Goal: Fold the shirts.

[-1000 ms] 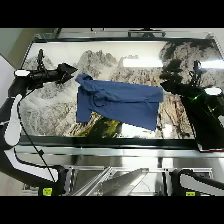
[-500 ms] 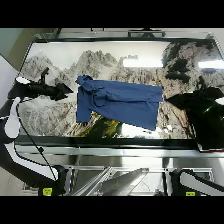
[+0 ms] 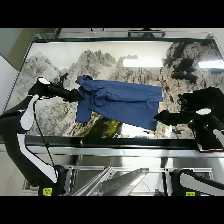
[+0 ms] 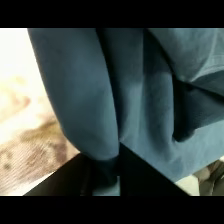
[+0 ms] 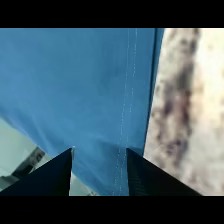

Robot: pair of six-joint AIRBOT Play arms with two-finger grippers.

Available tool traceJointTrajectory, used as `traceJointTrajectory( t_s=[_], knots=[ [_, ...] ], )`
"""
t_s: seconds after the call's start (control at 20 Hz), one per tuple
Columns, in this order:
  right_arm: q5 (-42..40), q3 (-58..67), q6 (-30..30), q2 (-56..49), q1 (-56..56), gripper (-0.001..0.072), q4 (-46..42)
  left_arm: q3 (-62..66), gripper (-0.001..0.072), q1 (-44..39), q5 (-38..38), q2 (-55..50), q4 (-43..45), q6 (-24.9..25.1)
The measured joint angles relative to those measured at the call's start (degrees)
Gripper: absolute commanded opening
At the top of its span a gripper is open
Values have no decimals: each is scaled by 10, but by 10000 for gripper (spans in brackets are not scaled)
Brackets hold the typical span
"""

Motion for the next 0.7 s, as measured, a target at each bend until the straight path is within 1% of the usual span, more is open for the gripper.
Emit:
traceJointTrajectory(
  t_s=[0.25, 0.5, 0.7],
  knots=[
    [10, -4, 1, -21, 23, 363, 5, 38, 6, -2, -76, -24, 3, 0],
    [30, -5, 3, 19, -11, 367, -7, 71, 6, 0, -130, -28, -2, -3],
    [36, -8, 35, 44, -44, 374, -52, 88, 6, 0, -152, -29, -2, -5]
  ],
)
